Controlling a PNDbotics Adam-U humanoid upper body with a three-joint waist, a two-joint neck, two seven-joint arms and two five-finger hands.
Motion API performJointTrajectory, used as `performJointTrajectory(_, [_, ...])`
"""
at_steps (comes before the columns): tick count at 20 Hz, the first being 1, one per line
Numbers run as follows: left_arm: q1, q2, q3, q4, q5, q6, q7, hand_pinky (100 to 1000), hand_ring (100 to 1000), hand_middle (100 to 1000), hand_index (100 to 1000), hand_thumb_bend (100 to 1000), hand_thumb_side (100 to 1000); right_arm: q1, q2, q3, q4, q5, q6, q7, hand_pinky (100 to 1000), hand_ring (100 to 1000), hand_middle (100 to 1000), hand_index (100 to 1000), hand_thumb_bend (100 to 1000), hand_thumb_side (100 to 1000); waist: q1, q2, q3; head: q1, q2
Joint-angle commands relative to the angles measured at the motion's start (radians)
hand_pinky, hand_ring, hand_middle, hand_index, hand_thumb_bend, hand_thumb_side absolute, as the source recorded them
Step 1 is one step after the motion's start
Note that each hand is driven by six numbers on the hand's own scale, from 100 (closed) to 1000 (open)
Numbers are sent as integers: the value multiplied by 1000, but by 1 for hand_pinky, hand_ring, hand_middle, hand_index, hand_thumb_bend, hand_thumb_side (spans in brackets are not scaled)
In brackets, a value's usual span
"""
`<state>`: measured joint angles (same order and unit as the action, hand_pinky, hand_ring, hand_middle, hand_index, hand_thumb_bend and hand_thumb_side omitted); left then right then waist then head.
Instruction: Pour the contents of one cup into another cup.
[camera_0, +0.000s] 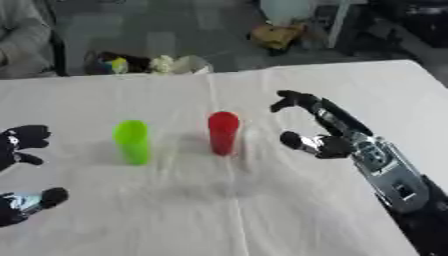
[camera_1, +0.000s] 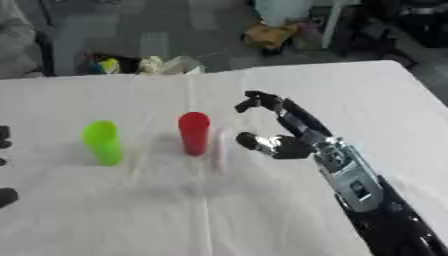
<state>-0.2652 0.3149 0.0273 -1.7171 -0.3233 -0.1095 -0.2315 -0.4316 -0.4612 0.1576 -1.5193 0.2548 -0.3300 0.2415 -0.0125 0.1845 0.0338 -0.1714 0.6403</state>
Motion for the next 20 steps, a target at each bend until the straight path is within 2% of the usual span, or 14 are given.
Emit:
performJointTrajectory(1, [-16,15,-6,-14,2,-1,2,655,785,830,813,1000,640,-24,-7,1,14,9,1,1,999,1000,726,814,582,841,0,-11,3,-5,-9])
performJointTrajectory(13, [-32,12,-16,-19,10,-6,-5,655,784,829,813,1000,639,-85,15,5,181,66,-10,-58,996,1000,726,813,585,839,3,-6,30,-16,-20])
performJointTrajectory(20, [-37,8,-20,-20,13,-7,-7,655,784,829,813,1000,640,-137,43,7,291,116,-14,-122,995,1000,732,817,606,799,9,-4,45,-25,-24])
